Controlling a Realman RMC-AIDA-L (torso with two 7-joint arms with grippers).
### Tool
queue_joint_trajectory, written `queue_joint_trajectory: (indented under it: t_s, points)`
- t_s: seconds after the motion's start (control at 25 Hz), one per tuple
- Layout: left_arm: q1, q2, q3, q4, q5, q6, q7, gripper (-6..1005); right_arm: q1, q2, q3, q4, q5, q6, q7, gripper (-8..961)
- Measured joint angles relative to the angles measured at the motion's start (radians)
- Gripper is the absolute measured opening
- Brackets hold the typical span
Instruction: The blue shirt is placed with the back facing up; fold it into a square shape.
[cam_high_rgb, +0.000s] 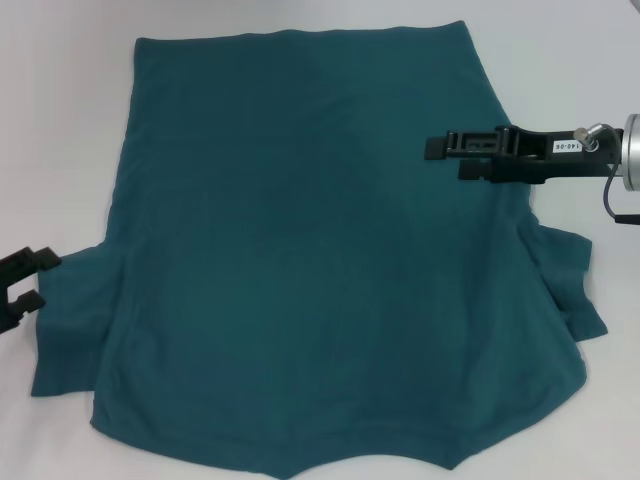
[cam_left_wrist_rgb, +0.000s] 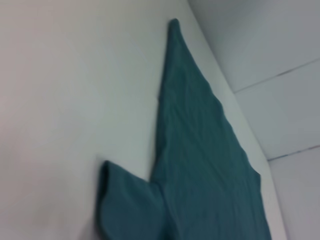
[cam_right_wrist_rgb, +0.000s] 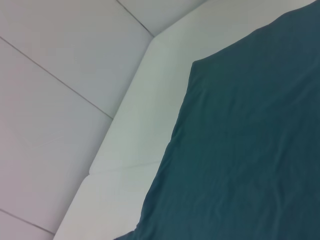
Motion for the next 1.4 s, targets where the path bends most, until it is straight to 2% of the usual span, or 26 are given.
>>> queue_joint_trajectory:
  t_s: [0.56, 1.4]
  points:
    - [0.019, -0.008, 0.008, -0.022, 0.026, -0.082, 0.010, 762, 0.002, -0.001, 0.001, 0.010, 0.003, -0.006, 0.001, 915]
    - [-0.002, -0.007, 0.023, -0.060, 0.050, -0.107, 0.029, 763, -0.008, -0.002, 0.007, 0.010, 0.006, 0.001, 0.001, 915]
